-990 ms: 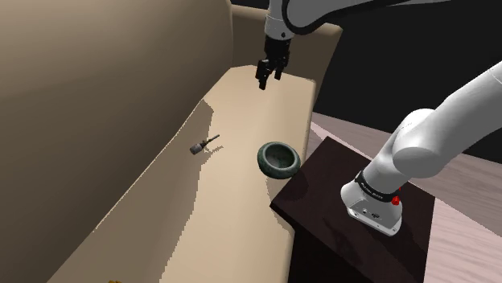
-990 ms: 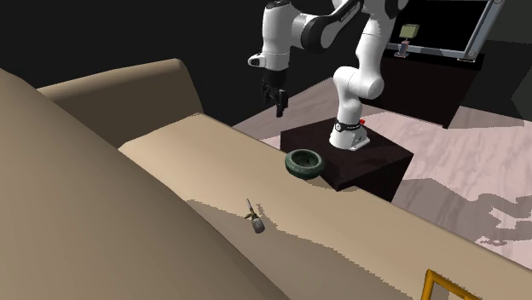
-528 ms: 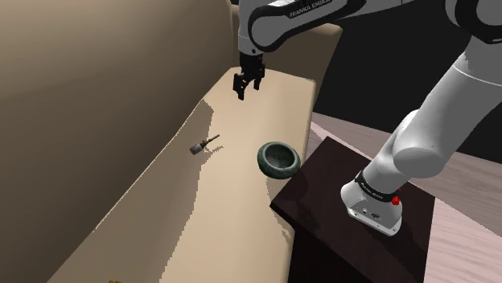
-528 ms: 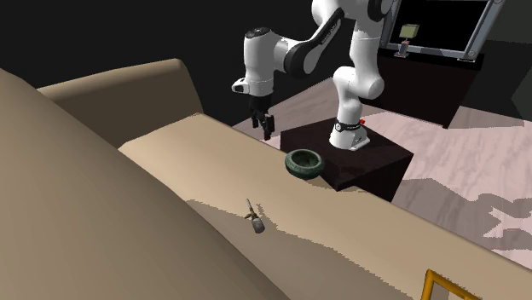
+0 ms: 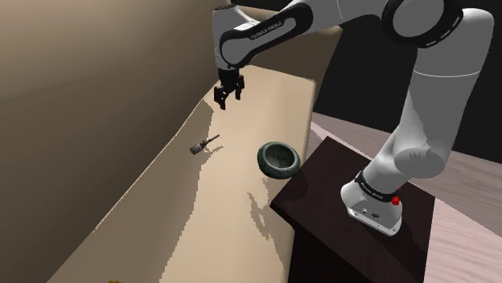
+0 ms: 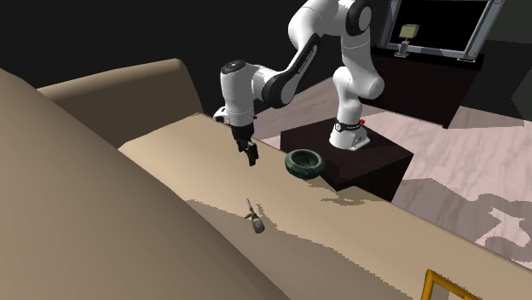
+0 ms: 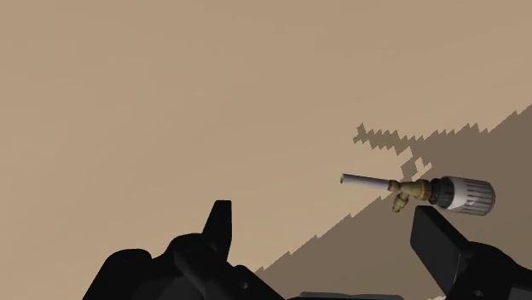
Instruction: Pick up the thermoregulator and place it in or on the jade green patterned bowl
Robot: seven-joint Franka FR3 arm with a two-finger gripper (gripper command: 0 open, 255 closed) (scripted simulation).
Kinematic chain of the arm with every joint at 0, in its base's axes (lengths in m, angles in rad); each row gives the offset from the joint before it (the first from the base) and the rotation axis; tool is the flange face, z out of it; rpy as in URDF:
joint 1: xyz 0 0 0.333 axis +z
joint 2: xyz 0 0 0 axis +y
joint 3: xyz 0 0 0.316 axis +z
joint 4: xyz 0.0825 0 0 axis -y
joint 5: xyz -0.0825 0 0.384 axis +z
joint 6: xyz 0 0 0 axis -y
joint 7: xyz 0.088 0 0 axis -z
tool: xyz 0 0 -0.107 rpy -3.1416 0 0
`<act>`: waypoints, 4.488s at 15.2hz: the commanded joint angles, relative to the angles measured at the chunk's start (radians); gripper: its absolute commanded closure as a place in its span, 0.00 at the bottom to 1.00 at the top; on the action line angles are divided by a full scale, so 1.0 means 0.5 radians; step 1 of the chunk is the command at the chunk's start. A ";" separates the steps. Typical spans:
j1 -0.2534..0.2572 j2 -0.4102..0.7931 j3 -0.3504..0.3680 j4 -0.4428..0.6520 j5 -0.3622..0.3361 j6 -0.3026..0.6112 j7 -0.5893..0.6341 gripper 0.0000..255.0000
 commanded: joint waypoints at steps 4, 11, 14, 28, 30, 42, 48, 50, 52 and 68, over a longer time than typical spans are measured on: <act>0.055 0.422 -0.003 0.408 -0.035 -0.049 0.027 0.00; 0.071 0.601 -0.012 0.491 -0.051 0.029 0.034 0.00; 0.072 0.632 -0.016 0.468 -0.056 0.083 0.038 0.00; 0.072 0.632 -0.016 0.469 -0.056 0.082 0.038 1.00; 0.072 0.632 -0.016 0.469 -0.056 0.082 0.038 1.00; 0.099 1.085 0.329 0.949 -0.384 -0.136 -1.412 0.00; 0.100 1.151 0.312 0.907 -0.404 -0.030 -1.400 0.00; 0.100 1.151 0.312 0.908 -0.404 -0.030 -1.400 0.00; 0.100 1.151 0.312 0.908 -0.404 -0.030 -1.400 0.00; 0.092 1.093 0.323 0.888 -0.393 -0.069 -1.404 1.00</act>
